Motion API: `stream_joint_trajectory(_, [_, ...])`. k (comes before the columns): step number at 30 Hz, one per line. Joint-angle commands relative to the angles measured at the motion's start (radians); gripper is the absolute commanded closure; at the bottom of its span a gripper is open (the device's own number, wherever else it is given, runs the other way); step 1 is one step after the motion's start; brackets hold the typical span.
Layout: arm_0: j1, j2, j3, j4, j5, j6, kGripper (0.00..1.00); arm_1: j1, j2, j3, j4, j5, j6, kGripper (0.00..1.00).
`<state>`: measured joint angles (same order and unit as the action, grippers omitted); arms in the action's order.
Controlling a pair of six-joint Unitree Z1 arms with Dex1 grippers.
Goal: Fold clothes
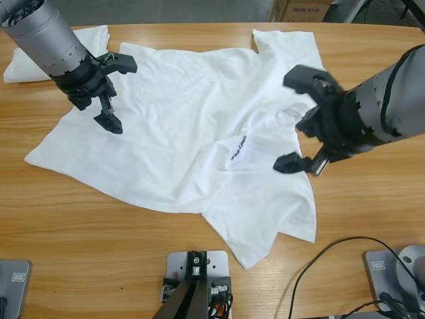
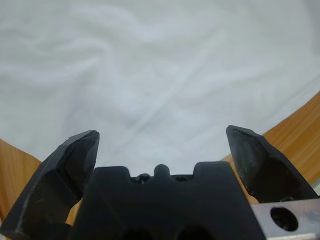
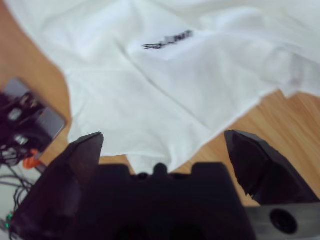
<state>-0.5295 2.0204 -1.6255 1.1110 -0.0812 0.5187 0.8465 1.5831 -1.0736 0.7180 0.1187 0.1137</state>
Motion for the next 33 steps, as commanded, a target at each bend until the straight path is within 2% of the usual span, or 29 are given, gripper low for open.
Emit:
stream_joint_trajectory(1, [0.003,-0.018,0.043,0.012,-0.005,-0.013,0.000,0.026,0.150,0.119,-0.234,0.167,-0.071,0.069])
stream_joint_trajectory(6, [0.003,-0.026,0.050,0.012,-0.005,-0.013,0.000,0.026,0.253,0.248,-0.421,0.146,-0.022,0.069])
stream_joint_trajectory(11, [0.003,-0.022,0.050,0.012,-0.005,-0.013,0.000,0.026,0.325,0.272,-0.439,0.075,0.019,0.069])
stream_joint_trajectory(16, [0.002,-0.022,0.050,0.012,-0.005,-0.013,0.000,0.020,0.340,0.264,-0.242,0.036,0.230,0.046])
stream_joint_trajectory(20, [0.002,-0.020,0.052,0.012,-0.005,-0.013,0.000,0.019,0.310,0.289,-0.192,0.018,0.397,0.000])
stream_joint_trajectory(27, [-0.003,-0.024,0.057,0.012,-0.006,-0.013,0.000,-0.016,0.313,0.257,0.047,-0.094,0.670,0.000])
stream_joint_trajectory(30, [-0.007,-0.025,0.062,0.012,-0.006,-0.014,0.000,-0.037,0.248,0.212,0.161,-0.209,0.759,0.000])
stream_joint_trajectory(33, [-0.012,-0.027,0.071,0.012,-0.006,-0.015,0.000,-0.040,0.177,0.127,0.255,-0.321,0.721,0.000])
